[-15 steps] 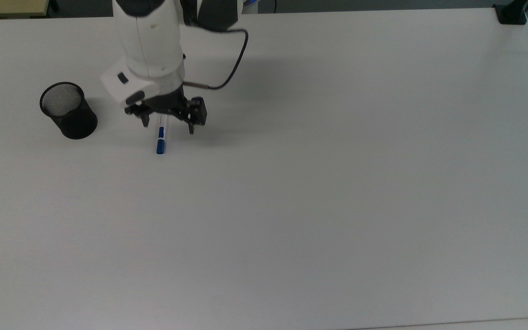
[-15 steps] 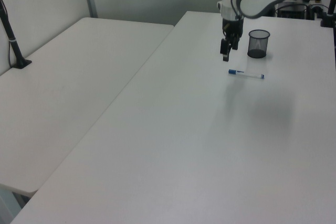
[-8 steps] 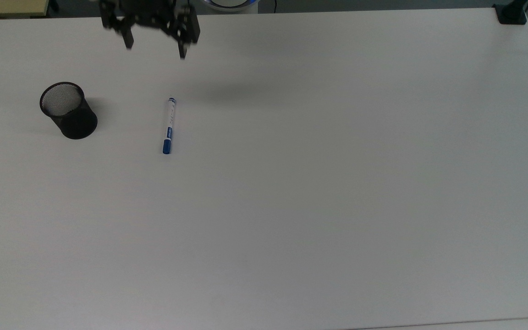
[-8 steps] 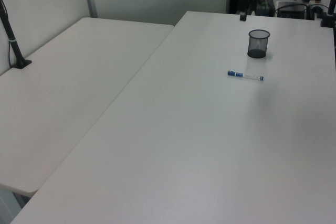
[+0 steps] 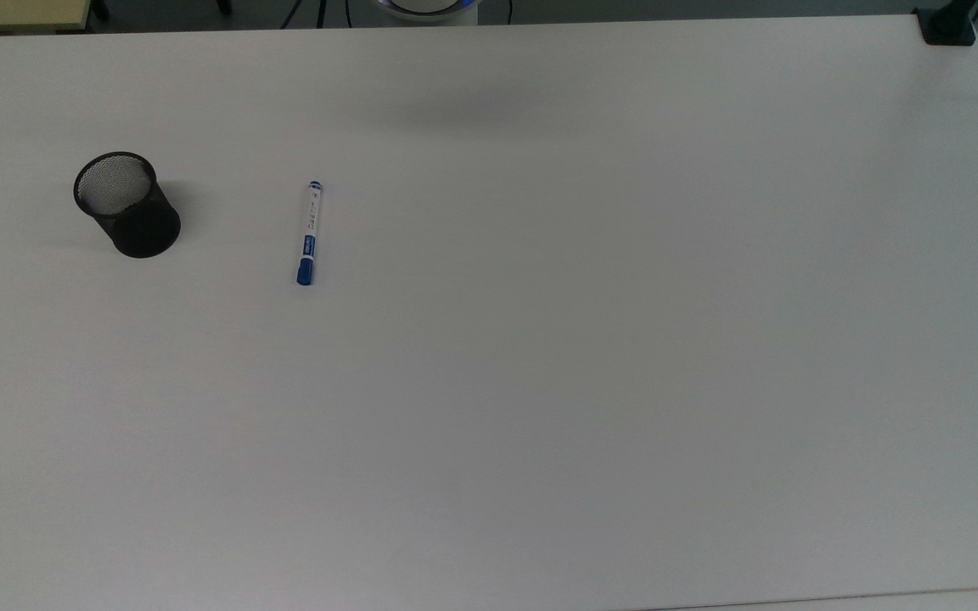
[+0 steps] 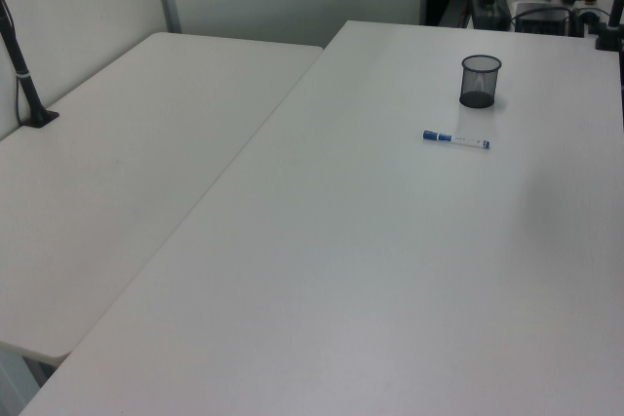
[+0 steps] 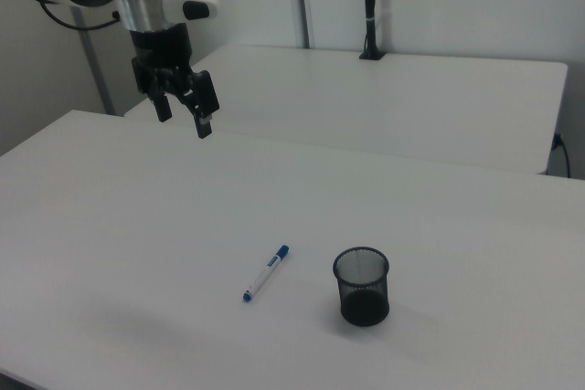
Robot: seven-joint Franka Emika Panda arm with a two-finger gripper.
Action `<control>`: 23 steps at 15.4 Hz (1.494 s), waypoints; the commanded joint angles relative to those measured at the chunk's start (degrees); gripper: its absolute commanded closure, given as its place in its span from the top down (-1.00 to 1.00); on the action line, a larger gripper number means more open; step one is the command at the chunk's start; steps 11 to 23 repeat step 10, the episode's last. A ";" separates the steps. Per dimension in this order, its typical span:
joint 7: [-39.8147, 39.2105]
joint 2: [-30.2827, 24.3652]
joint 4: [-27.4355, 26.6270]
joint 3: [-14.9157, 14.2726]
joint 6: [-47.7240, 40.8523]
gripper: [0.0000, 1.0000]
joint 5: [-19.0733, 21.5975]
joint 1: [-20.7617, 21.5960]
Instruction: Remove the marker
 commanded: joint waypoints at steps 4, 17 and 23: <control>-4.96 1.85 -0.89 0.69 7.56 1.00 -0.88 -0.68; -5.15 2.56 0.08 0.69 6.95 1.00 -1.15 -0.59; -5.15 2.56 0.08 0.69 6.95 1.00 -1.15 -0.59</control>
